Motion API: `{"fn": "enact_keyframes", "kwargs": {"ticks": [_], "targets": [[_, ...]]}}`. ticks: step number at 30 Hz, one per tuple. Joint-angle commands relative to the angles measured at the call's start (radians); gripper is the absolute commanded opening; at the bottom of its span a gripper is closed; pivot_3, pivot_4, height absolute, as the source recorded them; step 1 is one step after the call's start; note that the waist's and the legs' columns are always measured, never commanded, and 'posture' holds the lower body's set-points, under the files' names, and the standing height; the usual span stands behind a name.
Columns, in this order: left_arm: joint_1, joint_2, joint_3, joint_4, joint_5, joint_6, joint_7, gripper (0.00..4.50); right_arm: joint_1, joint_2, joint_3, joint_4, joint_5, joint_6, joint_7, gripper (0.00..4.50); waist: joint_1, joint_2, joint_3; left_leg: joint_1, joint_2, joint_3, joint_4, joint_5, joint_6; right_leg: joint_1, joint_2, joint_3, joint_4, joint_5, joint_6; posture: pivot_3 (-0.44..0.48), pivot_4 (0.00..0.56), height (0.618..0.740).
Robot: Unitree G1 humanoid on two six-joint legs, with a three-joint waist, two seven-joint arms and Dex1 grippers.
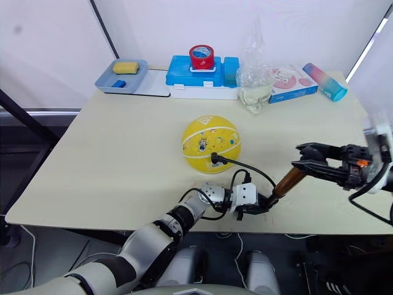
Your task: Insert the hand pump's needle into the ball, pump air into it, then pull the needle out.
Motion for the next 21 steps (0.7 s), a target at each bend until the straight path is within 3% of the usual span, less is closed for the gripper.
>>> {"fn": "enact_keyframes", "kwargs": {"ticks": [1, 5, 10, 21], "targets": [[0.039, 0.027, -0.055, 0.069, 0.072, 0.035, -0.002, 1.13, -0.074, -0.023, -0.113, 0.03, 0.08, 0.029, -0.053, 1.92, -0.001, 0.0, 0.0, 0.0, 0.0, 0.0, 0.0, 0.0, 0.0, 0.0, 0.0, 0.0, 0.0, 0.0, 0.0, 0.0, 0.15, 0.739], [0.037, 0.027, -0.055, 0.069, 0.072, 0.036, -0.002, 1.13, -0.071, 0.012, -0.107, 0.031, 0.076, 0.032, -0.074, 1.92, -0.001, 0.0, 0.0, 0.0, 0.0, 0.0, 0.0, 0.0, 0.0, 0.0, -0.001, -0.001, 0.0, 0.0, 0.0, 0.0, 0.15, 0.739], [0.038, 0.026, -0.055, 0.068, 0.071, 0.037, -0.003, 1.13, 0.06, 0.142, 0.027, -0.016, -0.096, -0.095, -0.048, 1.92, -0.001, -0.005, -0.002, 0.0, 0.001, -0.002, 0.0, 0.0, 0.0, 0.001, 0.001, -0.002, 0.0, 0.0, 0.0, 0.0, 0.15, 0.739], [0.038, 0.029, -0.056, 0.065, 0.071, 0.036, -0.006, 1.13, 0.156, 0.365, 0.311, 0.072, -0.418, -0.425, -0.042, 1.92, -0.004, -0.007, -0.005, 0.002, 0.001, 0.0, 0.0, 0.0, 0.0, 0.001, 0.0, -0.002, 0.0, 0.0, 0.0, 0.0, 0.15, 0.739]]}}
